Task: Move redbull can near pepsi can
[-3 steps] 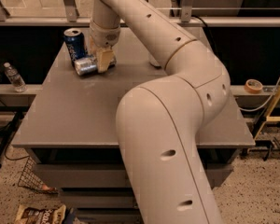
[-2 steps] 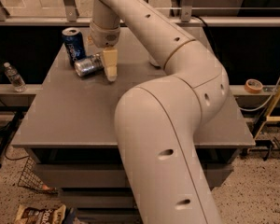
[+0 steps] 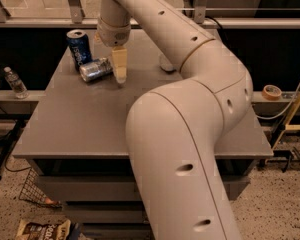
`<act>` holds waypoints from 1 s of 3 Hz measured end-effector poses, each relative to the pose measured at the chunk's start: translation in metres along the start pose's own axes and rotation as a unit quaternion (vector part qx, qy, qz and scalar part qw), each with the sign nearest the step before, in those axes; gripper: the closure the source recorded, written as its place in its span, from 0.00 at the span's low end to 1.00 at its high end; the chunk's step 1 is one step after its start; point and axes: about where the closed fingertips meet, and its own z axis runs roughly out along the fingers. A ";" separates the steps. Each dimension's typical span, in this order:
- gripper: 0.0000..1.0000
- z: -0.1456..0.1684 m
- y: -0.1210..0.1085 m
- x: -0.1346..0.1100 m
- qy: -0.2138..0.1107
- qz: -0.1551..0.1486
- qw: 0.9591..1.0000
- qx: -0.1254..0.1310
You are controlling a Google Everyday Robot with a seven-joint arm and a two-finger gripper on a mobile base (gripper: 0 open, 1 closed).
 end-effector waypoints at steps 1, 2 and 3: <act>0.00 -0.022 -0.006 0.022 0.031 0.009 0.999 0.021; 0.00 -0.047 0.002 0.060 0.058 0.049 0.997 0.032; 0.00 -0.075 0.025 0.099 0.074 0.105 0.991 0.044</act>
Offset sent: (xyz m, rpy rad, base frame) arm 0.0360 -0.1332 0.0626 -0.1049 -0.0789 -0.2716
